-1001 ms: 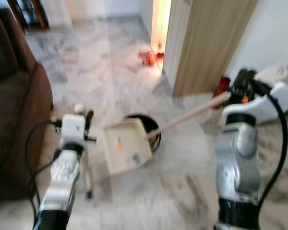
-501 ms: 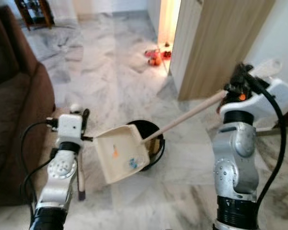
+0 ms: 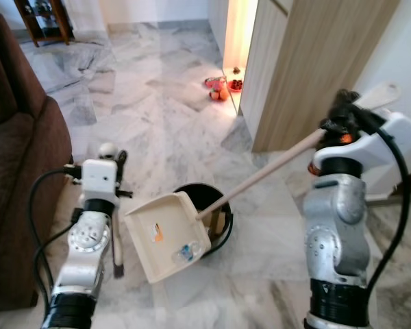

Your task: Sweep floor

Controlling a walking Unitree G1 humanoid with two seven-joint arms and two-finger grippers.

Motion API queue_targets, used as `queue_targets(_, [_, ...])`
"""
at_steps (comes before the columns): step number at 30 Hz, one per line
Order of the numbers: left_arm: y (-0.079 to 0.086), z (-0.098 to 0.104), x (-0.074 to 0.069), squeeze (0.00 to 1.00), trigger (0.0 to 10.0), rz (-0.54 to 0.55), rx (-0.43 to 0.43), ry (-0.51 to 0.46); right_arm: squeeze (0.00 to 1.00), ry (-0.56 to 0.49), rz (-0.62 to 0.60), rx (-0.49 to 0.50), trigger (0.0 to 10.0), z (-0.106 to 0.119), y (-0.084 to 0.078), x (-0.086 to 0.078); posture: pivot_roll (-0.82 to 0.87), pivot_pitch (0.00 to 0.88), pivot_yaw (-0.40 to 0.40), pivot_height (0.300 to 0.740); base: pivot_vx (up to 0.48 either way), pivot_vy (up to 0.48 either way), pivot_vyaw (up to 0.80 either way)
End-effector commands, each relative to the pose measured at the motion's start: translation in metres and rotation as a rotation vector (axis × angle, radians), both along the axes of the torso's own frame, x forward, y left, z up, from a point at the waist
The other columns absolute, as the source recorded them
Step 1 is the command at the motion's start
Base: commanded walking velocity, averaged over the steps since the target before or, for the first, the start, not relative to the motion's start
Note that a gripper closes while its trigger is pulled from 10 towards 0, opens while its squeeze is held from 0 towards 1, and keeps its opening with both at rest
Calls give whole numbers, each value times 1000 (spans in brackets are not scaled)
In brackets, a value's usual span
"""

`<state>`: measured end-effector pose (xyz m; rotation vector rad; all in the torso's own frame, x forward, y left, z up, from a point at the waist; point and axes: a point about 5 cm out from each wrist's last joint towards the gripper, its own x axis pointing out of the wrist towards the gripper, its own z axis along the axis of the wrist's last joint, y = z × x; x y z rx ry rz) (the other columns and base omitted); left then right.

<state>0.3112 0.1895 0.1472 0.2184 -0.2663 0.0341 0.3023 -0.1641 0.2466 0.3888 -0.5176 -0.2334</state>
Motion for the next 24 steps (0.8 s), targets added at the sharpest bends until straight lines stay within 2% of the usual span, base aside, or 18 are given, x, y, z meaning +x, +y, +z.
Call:
queue_targets(1, [2,13,-1,0,10000,-4,29,-66,0,-178,-7,34,10000,33,2,-12,-25,93,-38,740,330,0,0])
queue_targets(6, [2,13,-1,0,10000,-4,28,-68,0,-212,-6,37,10000,42,2,-14,-26,95,-38,740,330,0,0])
queue_targets(17, [2,12,-2,0,10000,-2,29,-64,0,-176,26,41,10000,32,8,-11,-24,103,-41,740,330,0,0])
queue_targets(22, [1,11,-1,0,10000,-6,26,-64,0,-163,68,44,10000,28,17,-11,-26,104,-42,740,326,0,0])
queue_targets(24, [-2,11,-1,0,10000,-25,20,-62,0,-159,82,40,10000,27,21,-12,-25,105,-43,740,0,0,0])
